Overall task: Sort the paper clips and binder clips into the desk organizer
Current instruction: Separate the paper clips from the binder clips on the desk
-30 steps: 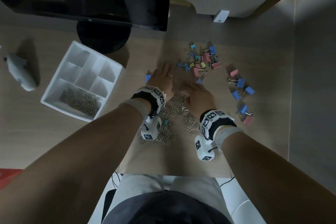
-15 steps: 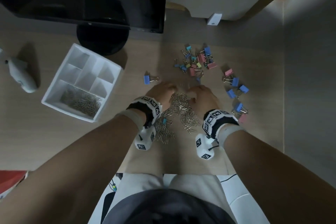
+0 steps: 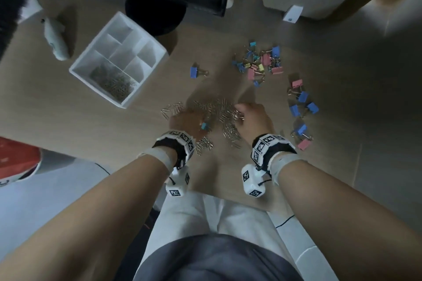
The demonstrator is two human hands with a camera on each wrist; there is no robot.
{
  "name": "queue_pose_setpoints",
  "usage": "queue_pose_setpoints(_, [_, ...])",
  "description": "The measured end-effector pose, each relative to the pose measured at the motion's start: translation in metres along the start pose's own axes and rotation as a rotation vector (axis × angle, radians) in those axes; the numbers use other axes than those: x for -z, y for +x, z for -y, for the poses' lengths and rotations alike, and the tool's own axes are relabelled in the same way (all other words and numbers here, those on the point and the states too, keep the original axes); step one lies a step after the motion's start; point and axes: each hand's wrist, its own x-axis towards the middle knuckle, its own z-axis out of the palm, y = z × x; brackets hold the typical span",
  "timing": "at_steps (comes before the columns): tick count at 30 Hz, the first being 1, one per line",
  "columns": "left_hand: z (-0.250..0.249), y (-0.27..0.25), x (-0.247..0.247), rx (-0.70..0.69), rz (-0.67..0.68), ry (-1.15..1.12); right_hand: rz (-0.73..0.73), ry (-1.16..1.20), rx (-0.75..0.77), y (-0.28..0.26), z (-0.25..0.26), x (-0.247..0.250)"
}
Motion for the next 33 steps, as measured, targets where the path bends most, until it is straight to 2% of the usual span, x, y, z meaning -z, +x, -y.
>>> queue_pose_setpoints(3, [-0.005,-0.003,-0.009,0.058,-0.091,0.000,-0.013,0.013,-0.003,-0.006,-0.009,-0.002])
queue_pose_setpoints(7, [-0.010,0.005,-0.009,0.087,-0.026,0.004,-0.045,0.051,-0.031,-0.014,-0.020,-0.002])
queue_pose_setpoints(10, [-0.014,0.008,-0.012,0.104,-0.096,0.004,-0.080,0.077,-0.025,-0.016,-0.023,0.001])
queue_pose_setpoints(12, [-0.016,0.010,-0.015,0.070,-0.120,-0.022,-0.089,0.098,-0.020,-0.017,-0.025,0.002])
queue_pose_setpoints(16, [-0.015,0.013,-0.015,-0.013,-0.063,-0.038,-0.125,0.138,-0.058,-0.017,-0.030,0.005])
queue_pose_setpoints(26, [-0.016,0.027,-0.009,-0.049,0.069,0.053,-0.224,0.156,-0.088,-0.017,-0.030,-0.005])
queue_pose_setpoints(33, [-0.013,0.024,-0.005,-0.097,0.006,0.020,-0.255,0.139,-0.091,-0.014,-0.026,-0.010])
